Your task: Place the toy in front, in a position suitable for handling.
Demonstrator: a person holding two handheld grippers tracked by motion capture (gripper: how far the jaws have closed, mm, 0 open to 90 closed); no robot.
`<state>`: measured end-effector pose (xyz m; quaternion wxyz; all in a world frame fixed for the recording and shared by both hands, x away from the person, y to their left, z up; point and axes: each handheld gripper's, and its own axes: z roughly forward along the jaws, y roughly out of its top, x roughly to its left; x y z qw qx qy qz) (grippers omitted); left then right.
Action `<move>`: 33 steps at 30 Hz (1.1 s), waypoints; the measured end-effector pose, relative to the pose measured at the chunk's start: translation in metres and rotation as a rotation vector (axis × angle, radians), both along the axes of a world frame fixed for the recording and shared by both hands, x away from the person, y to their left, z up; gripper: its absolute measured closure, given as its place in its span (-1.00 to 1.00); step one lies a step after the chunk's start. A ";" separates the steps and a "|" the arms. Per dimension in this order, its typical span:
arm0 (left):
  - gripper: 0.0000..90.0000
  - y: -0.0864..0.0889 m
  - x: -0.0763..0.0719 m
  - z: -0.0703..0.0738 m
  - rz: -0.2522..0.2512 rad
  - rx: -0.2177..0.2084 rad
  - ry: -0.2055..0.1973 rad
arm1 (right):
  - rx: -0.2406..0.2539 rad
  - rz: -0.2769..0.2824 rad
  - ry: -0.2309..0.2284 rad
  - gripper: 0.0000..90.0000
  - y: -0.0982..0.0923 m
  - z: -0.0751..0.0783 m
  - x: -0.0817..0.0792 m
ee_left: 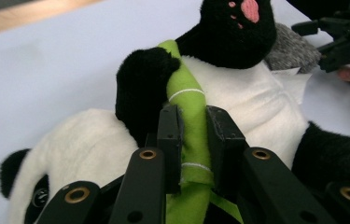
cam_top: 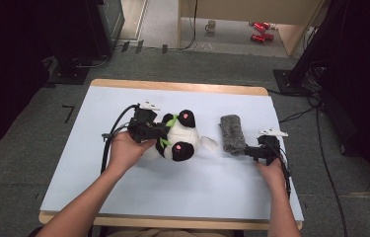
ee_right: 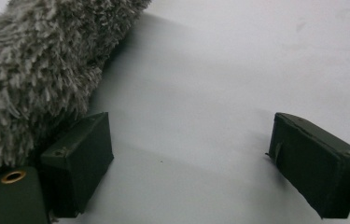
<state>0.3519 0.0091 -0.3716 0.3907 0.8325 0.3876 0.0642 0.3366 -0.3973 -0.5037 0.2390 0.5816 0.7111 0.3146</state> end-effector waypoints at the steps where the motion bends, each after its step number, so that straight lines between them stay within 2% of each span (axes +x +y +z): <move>1: 0.71 -0.003 -0.001 -0.004 -0.007 -0.004 0.004 | 0.000 0.000 0.000 -0.71 0.000 0.000 0.000; 3: 0.71 -0.009 -0.002 -0.011 -0.015 -0.003 0.000 | 0.000 0.000 0.000 -0.71 0.000 0.000 0.000; 6: 0.71 -0.016 -0.001 -0.022 -0.028 -0.015 0.016 | -0.001 0.000 0.000 -0.71 0.000 0.000 0.000; 7: 0.71 -0.018 -0.002 -0.024 -0.028 -0.018 0.008 | -0.002 0.000 0.000 -0.71 0.000 0.000 0.000; 8: 0.71 -0.018 -0.002 -0.025 -0.024 -0.023 -0.001 | -0.001 0.000 0.000 -0.71 0.000 0.000 0.000; 13: 0.66 -0.012 -0.001 -0.027 -0.043 -0.056 0.015 | 0.000 0.000 0.001 -0.71 0.000 0.000 0.000; 16: 0.59 -0.010 -0.003 -0.027 -0.055 -0.048 -0.007 | -0.001 0.000 0.001 -0.71 0.000 0.000 0.001; 19: 0.42 -0.010 -0.004 -0.026 -0.069 -0.044 -0.013 | -0.002 -0.005 0.005 -0.69 0.001 0.001 0.000; 20: 0.38 -0.010 -0.005 -0.026 -0.071 -0.040 -0.032 | -0.005 -0.004 0.008 -0.68 0.001 0.002 0.000; 23: 0.23 -0.008 -0.008 -0.023 -0.085 -0.051 -0.059 | -0.007 0.008 0.017 -0.51 -0.001 0.004 -0.001; 29: 0.05 0.004 -0.010 -0.012 -0.107 -0.076 -0.085 | 0.082 -0.047 0.041 -0.43 -0.013 0.016 -0.002; 30: 0.04 0.007 -0.010 -0.010 -0.112 -0.078 -0.087 | 0.085 -0.052 0.044 -0.43 -0.014 0.020 -0.001; 33: -0.07 0.014 -0.008 -0.008 -0.132 -0.074 -0.080 | 0.080 -0.050 0.010 -0.37 -0.014 0.029 -0.002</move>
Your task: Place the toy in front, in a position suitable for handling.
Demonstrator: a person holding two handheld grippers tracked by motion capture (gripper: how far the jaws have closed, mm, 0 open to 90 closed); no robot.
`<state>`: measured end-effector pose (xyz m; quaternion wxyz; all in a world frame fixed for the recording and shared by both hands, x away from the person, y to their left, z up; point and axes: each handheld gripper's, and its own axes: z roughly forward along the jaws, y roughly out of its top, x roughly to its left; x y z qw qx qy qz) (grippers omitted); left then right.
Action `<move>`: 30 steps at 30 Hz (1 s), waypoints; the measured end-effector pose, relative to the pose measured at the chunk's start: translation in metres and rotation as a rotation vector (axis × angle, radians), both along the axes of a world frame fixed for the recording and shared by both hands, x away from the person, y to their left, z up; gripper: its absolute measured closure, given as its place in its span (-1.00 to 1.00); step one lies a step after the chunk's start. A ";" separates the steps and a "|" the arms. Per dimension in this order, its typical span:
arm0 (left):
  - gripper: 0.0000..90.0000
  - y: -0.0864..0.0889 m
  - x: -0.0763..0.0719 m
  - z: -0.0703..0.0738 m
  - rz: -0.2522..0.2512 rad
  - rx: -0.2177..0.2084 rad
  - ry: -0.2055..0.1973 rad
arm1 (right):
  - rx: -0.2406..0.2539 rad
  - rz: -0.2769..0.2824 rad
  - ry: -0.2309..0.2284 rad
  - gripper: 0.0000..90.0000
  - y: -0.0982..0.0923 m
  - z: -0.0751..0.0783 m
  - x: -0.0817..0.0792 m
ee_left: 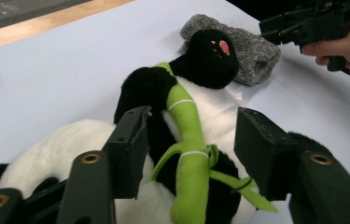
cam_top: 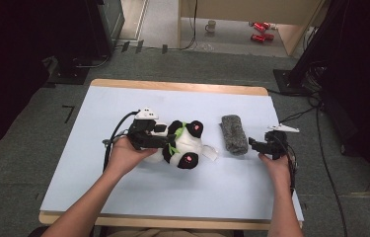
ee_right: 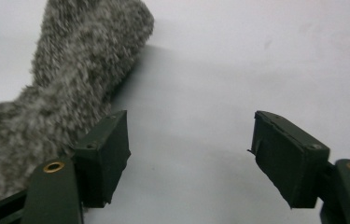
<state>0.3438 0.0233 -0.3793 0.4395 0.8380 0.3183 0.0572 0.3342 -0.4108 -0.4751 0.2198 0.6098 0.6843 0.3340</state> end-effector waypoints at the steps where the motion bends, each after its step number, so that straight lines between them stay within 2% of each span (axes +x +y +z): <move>1: -0.07 0.002 0.001 0.000 -0.001 0.010 0.005 | -0.002 0.001 -0.005 -0.36 0.001 0.003 0.000; 4: -0.06 0.009 0.001 0.000 -0.004 0.043 -0.017 | -0.029 0.004 -0.009 -0.31 0.006 0.012 0.001; 6: -0.08 0.014 0.000 0.001 -0.005 0.043 -0.019 | -0.033 -0.002 -0.007 -0.27 0.009 0.019 0.002; 11: -0.10 0.029 -0.002 0.001 0.007 0.037 -0.032 | 0.021 0.008 -0.023 -0.21 0.017 0.029 0.004; 14: -0.11 0.040 -0.002 0.000 0.027 0.019 -0.033 | 0.027 0.038 -0.020 -0.15 0.025 0.032 0.009; 20: -0.13 0.059 -0.005 -0.005 0.063 0.015 -0.048 | 0.031 0.071 -0.027 -0.18 0.038 0.034 0.017; 25: -0.16 0.068 -0.007 -0.010 0.071 0.010 -0.055 | 0.028 0.093 -0.016 -0.20 0.047 0.033 0.024; 30: -0.17 0.076 -0.010 -0.019 0.087 -0.016 -0.057 | 0.019 0.099 0.007 -0.20 0.050 0.028 0.030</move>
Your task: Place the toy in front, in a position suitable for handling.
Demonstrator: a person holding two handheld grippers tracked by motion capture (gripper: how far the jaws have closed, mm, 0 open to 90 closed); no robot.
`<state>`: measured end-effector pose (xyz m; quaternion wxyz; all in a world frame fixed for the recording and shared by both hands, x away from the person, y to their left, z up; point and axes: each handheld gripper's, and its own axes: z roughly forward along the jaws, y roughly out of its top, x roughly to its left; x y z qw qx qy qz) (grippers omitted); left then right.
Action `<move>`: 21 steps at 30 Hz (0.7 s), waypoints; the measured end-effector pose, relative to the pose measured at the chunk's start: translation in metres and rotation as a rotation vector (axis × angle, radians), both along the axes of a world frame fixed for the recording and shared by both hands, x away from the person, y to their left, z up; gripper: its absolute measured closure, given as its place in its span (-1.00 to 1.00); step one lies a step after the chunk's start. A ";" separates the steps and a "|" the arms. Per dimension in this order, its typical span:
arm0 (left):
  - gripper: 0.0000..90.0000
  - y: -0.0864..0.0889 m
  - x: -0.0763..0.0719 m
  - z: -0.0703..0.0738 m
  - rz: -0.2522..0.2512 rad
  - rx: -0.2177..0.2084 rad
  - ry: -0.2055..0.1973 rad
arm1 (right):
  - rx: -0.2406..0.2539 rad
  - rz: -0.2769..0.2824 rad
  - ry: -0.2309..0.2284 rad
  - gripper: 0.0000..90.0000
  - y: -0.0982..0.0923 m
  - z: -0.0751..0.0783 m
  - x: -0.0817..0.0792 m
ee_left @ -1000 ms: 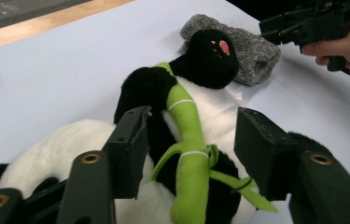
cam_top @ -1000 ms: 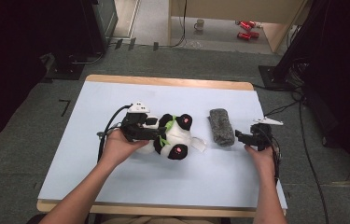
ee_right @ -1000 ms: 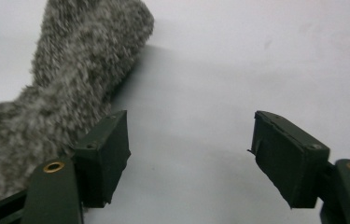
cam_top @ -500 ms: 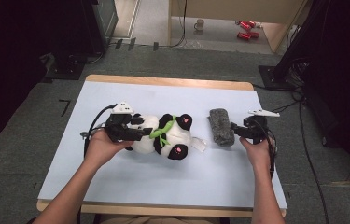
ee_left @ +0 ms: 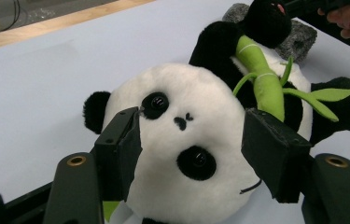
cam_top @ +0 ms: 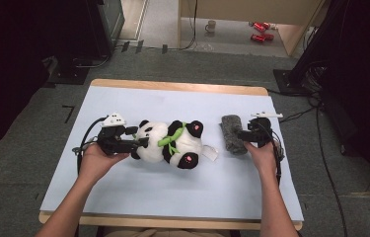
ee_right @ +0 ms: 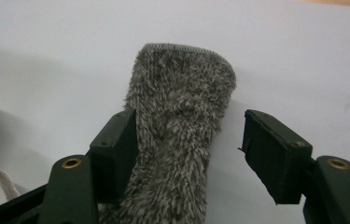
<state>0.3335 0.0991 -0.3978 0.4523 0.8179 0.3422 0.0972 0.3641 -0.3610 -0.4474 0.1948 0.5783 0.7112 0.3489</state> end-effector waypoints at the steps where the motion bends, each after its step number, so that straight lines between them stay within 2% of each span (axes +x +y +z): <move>1: -0.17 0.001 -0.001 -0.002 0.003 0.004 -0.006 | -0.007 0.002 0.004 -0.19 0.000 -0.002 0.001; 10: -0.21 0.009 -0.005 -0.016 0.002 0.003 -0.008 | 0.039 -0.017 0.067 -0.16 -0.009 -0.018 0.005; 15: -0.21 0.012 -0.005 -0.025 0.005 -0.004 -0.002 | 0.004 0.002 0.066 -0.11 -0.002 -0.023 0.009; 18: -0.21 0.014 -0.006 -0.030 0.010 -0.016 0.003 | -0.003 0.018 0.087 -0.09 0.002 -0.028 0.011; 21: -0.21 0.016 -0.006 -0.035 0.012 -0.005 -0.005 | -0.014 0.031 0.102 -0.06 0.005 -0.033 0.013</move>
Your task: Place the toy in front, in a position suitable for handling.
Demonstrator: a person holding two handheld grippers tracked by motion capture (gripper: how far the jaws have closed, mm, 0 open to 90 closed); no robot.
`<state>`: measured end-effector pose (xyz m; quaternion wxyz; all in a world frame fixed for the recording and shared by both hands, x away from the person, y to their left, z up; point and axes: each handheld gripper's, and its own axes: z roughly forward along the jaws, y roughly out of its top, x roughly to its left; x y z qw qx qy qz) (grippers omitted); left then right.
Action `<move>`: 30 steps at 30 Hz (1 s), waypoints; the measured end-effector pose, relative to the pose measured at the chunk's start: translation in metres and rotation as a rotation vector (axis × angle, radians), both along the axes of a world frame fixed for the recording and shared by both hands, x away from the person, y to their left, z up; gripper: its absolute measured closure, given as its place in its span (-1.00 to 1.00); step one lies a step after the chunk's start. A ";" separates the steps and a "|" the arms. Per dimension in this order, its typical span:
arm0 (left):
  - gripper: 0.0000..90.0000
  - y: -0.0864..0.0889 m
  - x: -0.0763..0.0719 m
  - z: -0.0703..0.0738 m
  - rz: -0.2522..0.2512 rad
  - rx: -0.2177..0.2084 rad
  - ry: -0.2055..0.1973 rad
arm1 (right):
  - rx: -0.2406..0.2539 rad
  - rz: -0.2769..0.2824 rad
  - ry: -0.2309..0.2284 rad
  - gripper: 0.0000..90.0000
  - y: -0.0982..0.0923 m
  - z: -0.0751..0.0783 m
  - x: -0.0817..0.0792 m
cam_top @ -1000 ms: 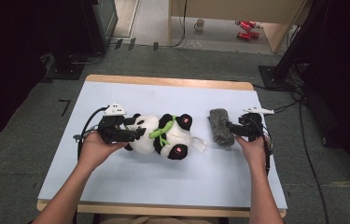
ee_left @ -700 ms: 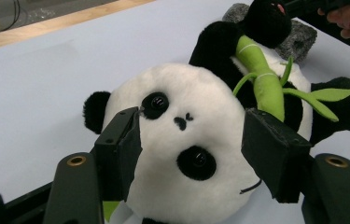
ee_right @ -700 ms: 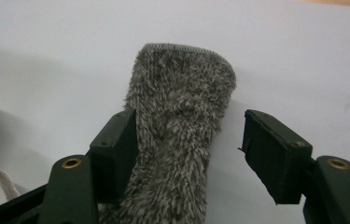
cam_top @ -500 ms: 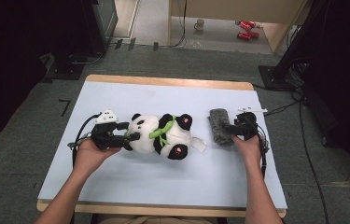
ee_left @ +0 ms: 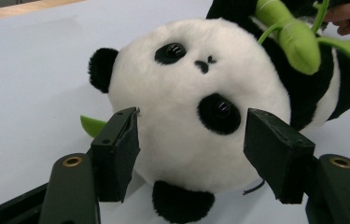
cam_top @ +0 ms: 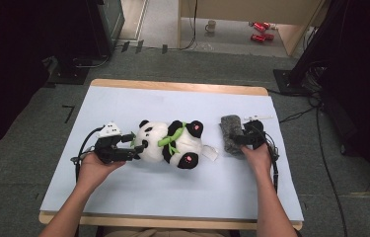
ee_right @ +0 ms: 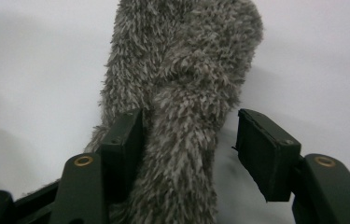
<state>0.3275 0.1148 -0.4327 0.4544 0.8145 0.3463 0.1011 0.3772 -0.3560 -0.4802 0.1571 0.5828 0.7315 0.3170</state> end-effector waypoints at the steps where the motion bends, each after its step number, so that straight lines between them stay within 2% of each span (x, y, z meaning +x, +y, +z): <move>1: -0.22 0.001 0.001 -0.002 0.003 0.001 0.005 | 0.006 0.003 0.002 -0.05 0.000 -0.001 0.000; 3: -0.22 0.002 0.003 -0.006 0.003 -0.012 0.023 | 0.017 0.005 0.005 0.02 0.000 -0.001 0.000; 5: -0.22 0.002 0.004 -0.012 0.000 -0.013 0.024 | 0.019 0.018 0.010 0.12 0.000 -0.002 0.000; 7: -0.25 0.003 0.006 -0.016 -0.004 -0.032 0.032 | 0.030 0.026 0.020 0.18 0.001 -0.002 0.000; 11: -0.25 0.003 0.007 -0.017 -0.006 -0.045 0.054 | 0.033 0.036 0.019 0.25 0.002 -0.003 0.000; 13: -0.24 0.003 0.007 -0.018 -0.019 -0.042 0.063 | 0.042 0.024 0.024 0.30 0.004 -0.005 0.000; 15: -0.23 0.002 0.005 -0.020 -0.028 -0.030 0.045 | 0.043 0.030 0.015 0.40 0.005 -0.005 -0.001; 17: -0.23 0.002 0.005 -0.021 -0.028 -0.038 0.032 | 0.044 0.034 0.014 0.49 0.006 -0.005 -0.002; 23: -0.23 0.005 0.009 -0.028 -0.045 -0.084 0.048 | 0.062 0.032 0.032 0.67 0.007 -0.003 -0.002; 27: -0.21 0.002 0.008 -0.029 -0.053 -0.056 0.007 | 0.061 0.019 0.057 0.72 0.006 0.003 -0.002; 30: -0.16 0.002 0.008 -0.028 -0.052 -0.056 0.008 | 0.047 0.016 0.058 0.72 0.008 0.008 -0.004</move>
